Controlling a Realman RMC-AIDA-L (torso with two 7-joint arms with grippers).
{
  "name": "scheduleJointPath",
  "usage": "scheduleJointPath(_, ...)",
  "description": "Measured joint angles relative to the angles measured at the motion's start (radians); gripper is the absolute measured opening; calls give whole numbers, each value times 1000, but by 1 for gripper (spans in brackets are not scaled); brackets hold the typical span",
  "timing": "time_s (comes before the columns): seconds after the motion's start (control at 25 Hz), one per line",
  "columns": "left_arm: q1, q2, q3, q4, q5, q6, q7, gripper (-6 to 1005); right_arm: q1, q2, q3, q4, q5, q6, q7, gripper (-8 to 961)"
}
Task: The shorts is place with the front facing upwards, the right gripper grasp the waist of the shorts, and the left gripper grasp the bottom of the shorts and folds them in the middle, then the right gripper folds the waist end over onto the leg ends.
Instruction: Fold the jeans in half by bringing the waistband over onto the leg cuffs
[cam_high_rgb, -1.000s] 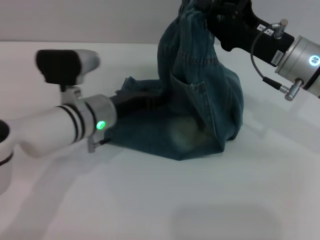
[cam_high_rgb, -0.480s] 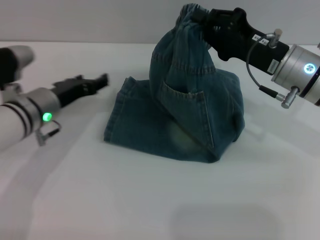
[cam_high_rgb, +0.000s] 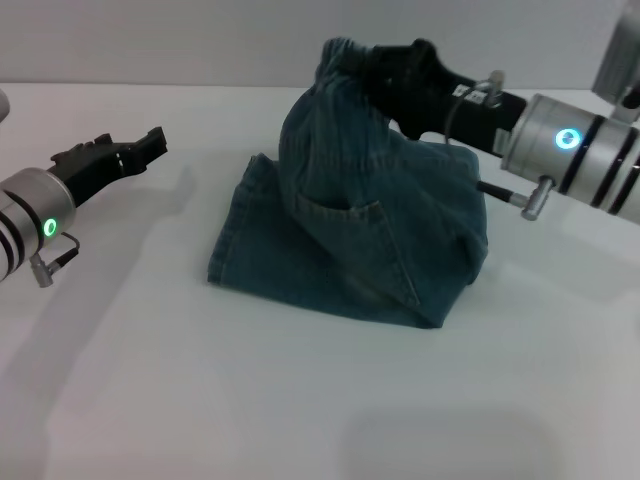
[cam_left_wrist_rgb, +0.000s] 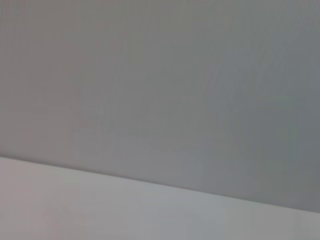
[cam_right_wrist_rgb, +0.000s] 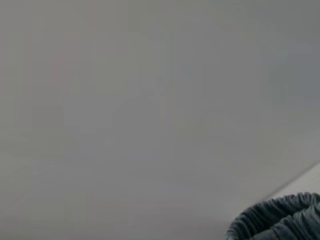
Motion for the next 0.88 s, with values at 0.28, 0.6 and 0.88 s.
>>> scheduleJointPath(0.28, 1, -2, 7, -5, 1, -1, 0, 755, 30, -2, -18, -41, -4, -15, 0, 70)
scheduleJointPath(0.6, -5, -1, 0, -7, 1, 4, 7, 755, 52, -2, -63, -70, -14, -18, 12, 337)
scheduleJointPath(0.88, -7, -1, -2, -15, 1, 7, 14, 755, 69, -3, -109, -59, -17, -20, 15, 514)
